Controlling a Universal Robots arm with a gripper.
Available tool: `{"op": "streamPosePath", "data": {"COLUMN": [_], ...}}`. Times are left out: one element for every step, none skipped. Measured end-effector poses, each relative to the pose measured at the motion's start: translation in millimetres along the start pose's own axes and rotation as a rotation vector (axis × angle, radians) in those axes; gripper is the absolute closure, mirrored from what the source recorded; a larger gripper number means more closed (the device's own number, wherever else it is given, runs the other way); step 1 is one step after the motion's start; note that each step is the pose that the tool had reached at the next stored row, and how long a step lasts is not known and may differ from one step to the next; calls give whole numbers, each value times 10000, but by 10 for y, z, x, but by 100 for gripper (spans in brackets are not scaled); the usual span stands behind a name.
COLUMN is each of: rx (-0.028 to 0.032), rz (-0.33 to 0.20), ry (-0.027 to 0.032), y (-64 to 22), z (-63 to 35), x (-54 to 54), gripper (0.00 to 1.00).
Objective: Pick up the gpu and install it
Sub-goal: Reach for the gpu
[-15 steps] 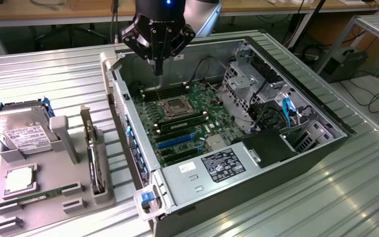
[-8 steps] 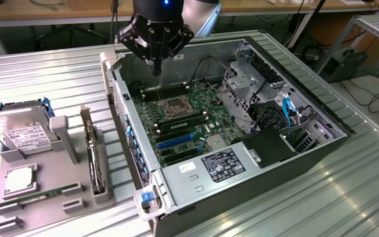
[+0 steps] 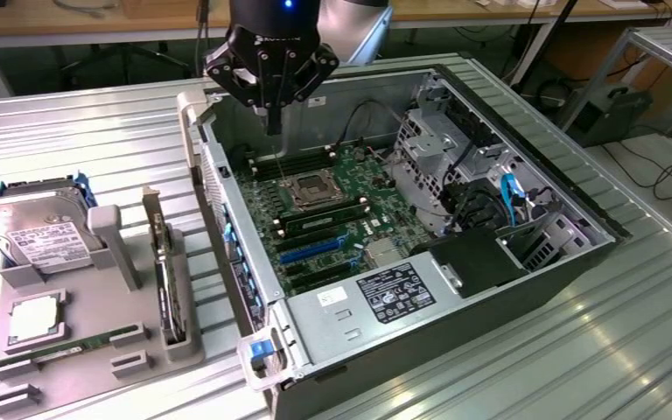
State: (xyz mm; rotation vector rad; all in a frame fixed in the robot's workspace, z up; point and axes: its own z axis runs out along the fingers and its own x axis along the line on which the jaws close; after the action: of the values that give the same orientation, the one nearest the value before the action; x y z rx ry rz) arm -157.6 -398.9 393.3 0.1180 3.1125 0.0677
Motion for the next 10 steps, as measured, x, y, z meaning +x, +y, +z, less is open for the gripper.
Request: {"op": "streamPosePath", "data": {"rx": [0,1,0,0,0,0,0,1,0,0], "rz": [0,0,0,0,0,0,0,0,0,0], "ry": [0,0,0,0,0,0,0,0,0,0], "y": [0,-1,-1,-2,-3,-3,-3,-4,-4,-5], "z": [0,-1,-1,-1,-1,-1,-1,-2,-2,-2], "x": [5,10,15,22,30,37,43,50,57,64], "gripper": [89,89,89,89,89,89,89,89,89,89]}}
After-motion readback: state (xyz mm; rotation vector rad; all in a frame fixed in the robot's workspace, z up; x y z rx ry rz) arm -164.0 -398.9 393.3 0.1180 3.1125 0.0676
